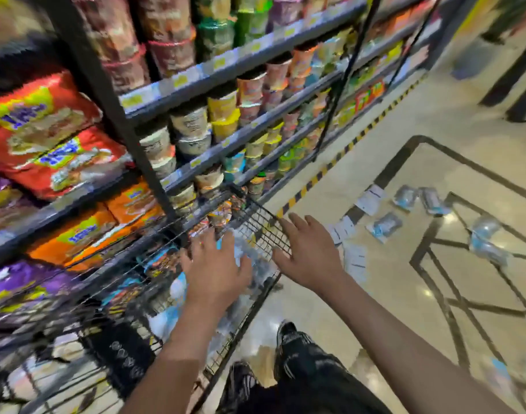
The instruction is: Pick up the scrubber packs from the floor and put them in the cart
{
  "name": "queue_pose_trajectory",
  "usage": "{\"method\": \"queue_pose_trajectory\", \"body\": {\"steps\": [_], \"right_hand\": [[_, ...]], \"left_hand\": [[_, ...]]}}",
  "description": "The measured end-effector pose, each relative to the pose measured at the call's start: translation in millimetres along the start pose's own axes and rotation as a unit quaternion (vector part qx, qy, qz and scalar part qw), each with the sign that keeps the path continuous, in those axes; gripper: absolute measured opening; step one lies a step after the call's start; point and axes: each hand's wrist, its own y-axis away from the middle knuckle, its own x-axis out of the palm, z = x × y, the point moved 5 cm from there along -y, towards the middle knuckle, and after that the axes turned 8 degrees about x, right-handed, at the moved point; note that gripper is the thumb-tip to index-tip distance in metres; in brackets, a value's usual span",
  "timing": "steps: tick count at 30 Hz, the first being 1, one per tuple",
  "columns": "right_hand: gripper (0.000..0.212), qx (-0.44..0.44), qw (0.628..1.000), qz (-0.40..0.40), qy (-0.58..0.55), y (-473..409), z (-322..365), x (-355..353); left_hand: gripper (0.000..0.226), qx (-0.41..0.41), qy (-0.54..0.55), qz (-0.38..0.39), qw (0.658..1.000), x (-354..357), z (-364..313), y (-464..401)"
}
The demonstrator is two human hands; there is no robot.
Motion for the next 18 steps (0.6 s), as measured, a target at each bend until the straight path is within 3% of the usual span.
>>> {"method": "queue_pose_trajectory", "body": {"steps": [5, 9, 11, 18], "right_hand": [[0.084, 0.169, 0.985, -0.034, -0.023, 86, -89, -24], [0.072, 0.273, 0.956, -0.098, -0.030, 172, -169, -41], [0.069, 0.330, 0.937, -0.107, -0.023, 222, -211, -45], [0.070, 0.528, 0.830, -0.178, -0.002, 445, -338, -68]], "left_hand": [[0.074, 0.169, -0.034, -0.012, 0.985, 1, -108, 16], [0.078, 0.286, -0.064, -0.004, 0.956, 12, -218, 43], [0.084, 0.339, -0.070, 0.018, 0.938, 23, -276, 65], [0.066, 0.524, -0.083, 0.061, 0.846, 97, -495, 192]]}}
